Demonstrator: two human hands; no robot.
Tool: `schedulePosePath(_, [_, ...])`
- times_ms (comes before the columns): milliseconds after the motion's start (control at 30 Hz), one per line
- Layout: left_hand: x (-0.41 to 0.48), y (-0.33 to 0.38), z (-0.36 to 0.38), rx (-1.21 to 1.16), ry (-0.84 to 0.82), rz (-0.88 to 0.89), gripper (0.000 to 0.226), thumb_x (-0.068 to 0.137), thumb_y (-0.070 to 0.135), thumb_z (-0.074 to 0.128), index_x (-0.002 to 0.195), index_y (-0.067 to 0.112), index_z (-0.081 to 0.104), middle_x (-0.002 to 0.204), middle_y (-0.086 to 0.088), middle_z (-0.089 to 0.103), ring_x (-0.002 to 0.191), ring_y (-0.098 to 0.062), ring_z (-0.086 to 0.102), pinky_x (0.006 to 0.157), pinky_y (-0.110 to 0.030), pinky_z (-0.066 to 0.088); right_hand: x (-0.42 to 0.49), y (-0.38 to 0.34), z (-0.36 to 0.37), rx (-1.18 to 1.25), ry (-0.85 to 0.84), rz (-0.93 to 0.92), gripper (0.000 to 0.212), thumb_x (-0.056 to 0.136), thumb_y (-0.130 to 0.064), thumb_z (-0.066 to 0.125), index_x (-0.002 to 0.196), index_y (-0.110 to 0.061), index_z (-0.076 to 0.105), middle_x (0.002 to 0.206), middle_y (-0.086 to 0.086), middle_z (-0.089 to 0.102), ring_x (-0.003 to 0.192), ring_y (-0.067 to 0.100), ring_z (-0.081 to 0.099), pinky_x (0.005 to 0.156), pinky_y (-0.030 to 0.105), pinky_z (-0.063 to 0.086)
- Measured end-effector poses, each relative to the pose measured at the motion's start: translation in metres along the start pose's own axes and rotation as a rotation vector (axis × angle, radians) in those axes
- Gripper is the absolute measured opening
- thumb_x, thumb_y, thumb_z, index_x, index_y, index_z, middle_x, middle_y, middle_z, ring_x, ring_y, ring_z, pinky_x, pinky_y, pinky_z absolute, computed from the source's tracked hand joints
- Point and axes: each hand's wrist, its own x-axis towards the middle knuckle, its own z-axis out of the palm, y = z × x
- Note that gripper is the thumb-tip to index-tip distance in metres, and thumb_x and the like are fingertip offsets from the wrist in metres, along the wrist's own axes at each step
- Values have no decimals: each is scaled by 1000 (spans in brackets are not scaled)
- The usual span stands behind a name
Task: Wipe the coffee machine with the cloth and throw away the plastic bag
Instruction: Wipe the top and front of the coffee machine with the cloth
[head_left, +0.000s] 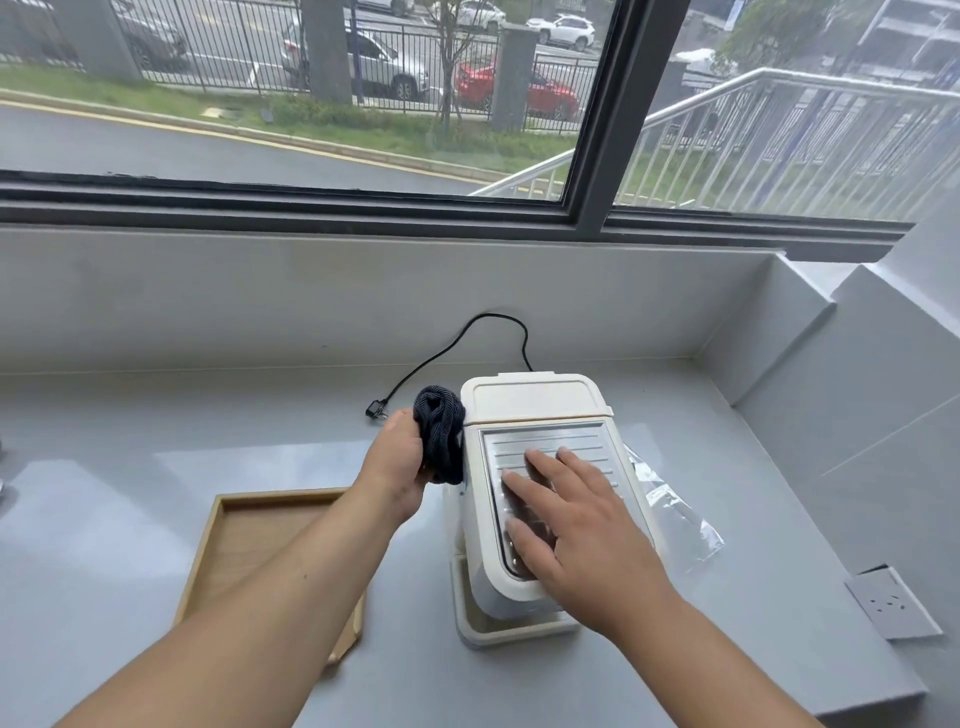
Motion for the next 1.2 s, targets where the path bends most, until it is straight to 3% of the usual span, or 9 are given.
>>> schedulePosePath(67, [15, -8, -1, -18, 100, -19, 19, 99, 15, 47, 110, 9, 61, 95, -17, 63, 80, -30, 55, 56, -34, 47, 0, 1, 0, 6, 2, 0, 65, 95, -68, 24, 155, -47, 41, 169, -18, 26, 157, 16, 12, 127, 31, 9])
schedulePosePath(167, [36, -24, -1, -43, 252, -25, 7, 102, 10, 51, 102, 15, 56, 92, -14, 63, 77, -25, 52, 61, -35, 43, 0, 1, 1, -10, 0, -9, 64, 96, -67, 24, 155, -48, 39, 169, -19, 25, 157, 15, 10, 125, 27, 4])
schedulePosePath(433, [54, -64, -6, 41, 296, -127, 29, 98, 1, 38, 108, 18, 59, 113, -22, 71, 87, -30, 61, 63, -36, 48, 1, 2, 4, -15, 20, -21, 63, 97, -64, 26, 153, -44, 46, 166, -12, 35, 156, 19, 16, 126, 32, 10])
schedulePosePath(633, [43, -107, -19, 151, 336, -232, 26, 96, 1, 41, 109, 14, 59, 123, -26, 70, 89, -28, 60, 90, -48, 58, 1, 3, 4, -33, 18, -38, 64, 97, -61, 26, 152, -40, 49, 165, -7, 39, 154, 25, 23, 127, 43, 20])
schedulePosePath(733, [26, -122, -25, 310, 334, -271, 23, 90, 2, 43, 108, 8, 57, 116, -27, 69, 89, -26, 56, 91, -48, 56, 1, 3, 5, -47, 24, -48, 65, 96, -61, 27, 153, -38, 48, 165, -5, 39, 154, 27, 23, 127, 45, 20])
schedulePosePath(867, [-8, -144, -26, 524, 327, -323, 13, 91, 8, 58, 103, 6, 55, 110, -23, 69, 82, -24, 53, 71, -36, 44, 2, 3, 5, -68, 14, -60, 66, 95, -61, 27, 154, -37, 47, 165, -2, 38, 154, 29, 23, 127, 47, 20])
schedulePosePath(967, [-26, -155, -21, 523, 328, -313, 20, 92, 10, 62, 111, 7, 56, 116, -22, 70, 87, -26, 59, 75, -38, 47, 2, 3, 6, -71, 32, -68, 64, 96, -59, 30, 151, -34, 51, 163, 2, 44, 150, 33, 28, 125, 50, 25])
schedulePosePath(1100, [-45, -155, -13, 500, 246, -300, 29, 92, 19, 68, 119, 16, 60, 118, -12, 72, 109, -33, 69, 95, -49, 59, 0, 3, 6, -52, 43, -64, 63, 96, -58, 31, 150, -34, 51, 163, 1, 43, 149, 33, 28, 124, 48, 24])
schedulePosePath(1200, [-60, -152, -7, 547, 143, -279, 39, 84, 37, 75, 118, 22, 63, 112, -3, 74, 105, -25, 70, 91, -44, 61, 0, 3, 7, -30, 57, -70, 60, 97, -57, 36, 151, -34, 50, 164, -1, 41, 150, 32, 27, 125, 45, 22])
